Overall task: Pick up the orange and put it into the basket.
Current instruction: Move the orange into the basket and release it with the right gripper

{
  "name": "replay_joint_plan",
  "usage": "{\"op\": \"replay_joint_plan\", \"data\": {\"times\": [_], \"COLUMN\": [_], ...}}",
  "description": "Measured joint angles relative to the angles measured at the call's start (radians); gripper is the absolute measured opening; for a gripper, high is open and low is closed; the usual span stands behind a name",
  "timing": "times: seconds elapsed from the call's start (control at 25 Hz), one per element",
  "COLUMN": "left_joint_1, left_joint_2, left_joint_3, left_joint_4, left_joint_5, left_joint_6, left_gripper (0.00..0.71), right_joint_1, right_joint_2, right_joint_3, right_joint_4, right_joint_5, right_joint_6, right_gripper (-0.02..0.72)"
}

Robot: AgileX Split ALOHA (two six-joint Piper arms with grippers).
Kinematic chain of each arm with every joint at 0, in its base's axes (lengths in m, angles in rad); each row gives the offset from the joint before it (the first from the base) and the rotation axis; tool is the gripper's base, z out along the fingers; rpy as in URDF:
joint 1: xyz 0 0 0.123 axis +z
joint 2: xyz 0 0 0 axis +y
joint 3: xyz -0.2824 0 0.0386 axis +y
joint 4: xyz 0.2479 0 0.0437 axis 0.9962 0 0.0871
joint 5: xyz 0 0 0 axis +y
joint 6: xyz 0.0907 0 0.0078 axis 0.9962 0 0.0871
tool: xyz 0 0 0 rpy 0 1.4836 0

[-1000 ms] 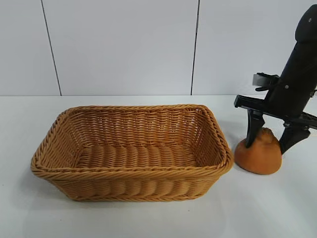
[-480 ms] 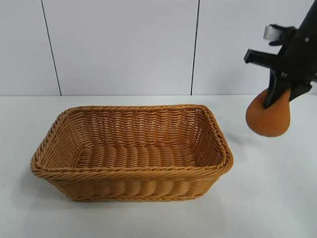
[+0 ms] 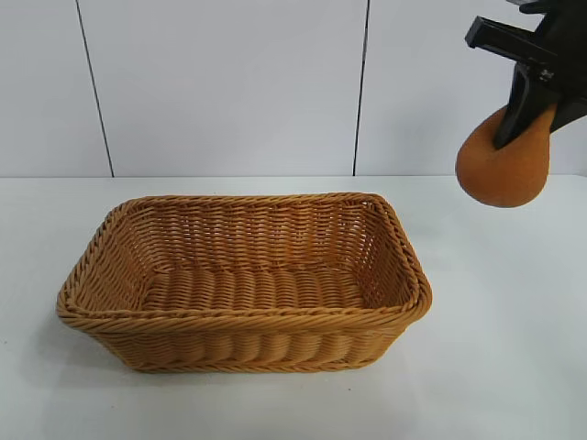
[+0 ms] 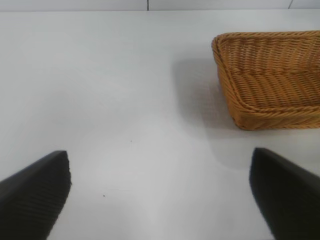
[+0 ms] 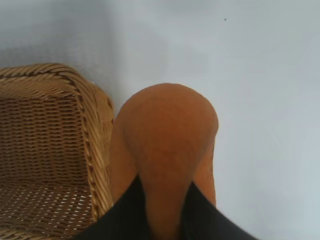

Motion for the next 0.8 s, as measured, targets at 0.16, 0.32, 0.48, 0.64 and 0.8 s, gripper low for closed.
{"op": "replay_joint_plan", "data": {"times": [0.16, 0.32, 0.48, 0.64, 0.8], "left_joint_1": [0.000, 0.000, 0.000, 0.000, 0.000], "left_joint_2": [0.000, 0.000, 0.000, 0.000, 0.000], "left_joint_3": [0.000, 0.000, 0.000, 0.000, 0.000], "left_joint_4": [0.000, 0.000, 0.000, 0.000, 0.000], "left_joint_5": [0.000, 0.000, 0.000, 0.000, 0.000], "left_joint_6": [0.000, 0.000, 0.000, 0.000, 0.000], "left_gripper": [0.693, 0.693, 0.693, 0.693, 0.693], "right_joint_1": [0.133, 0.266, 0.361, 0.416, 0.444], "right_joint_2": [0.000, 0.005, 0.052, 0.134, 0.225], "right_joint_3": [0.000, 0.000, 0.000, 0.000, 0.000], "right_joint_4": [0.035, 0.048, 0.051, 0.053, 0.063], "right_joint_5": [-0.052, -0.115, -0.173, -0.260, -0.348], "right_joint_6": [0.001, 0.021, 0.048, 0.065, 0.084], "right_gripper": [0.034, 0.034, 0.034, 0.034, 0.034]}}
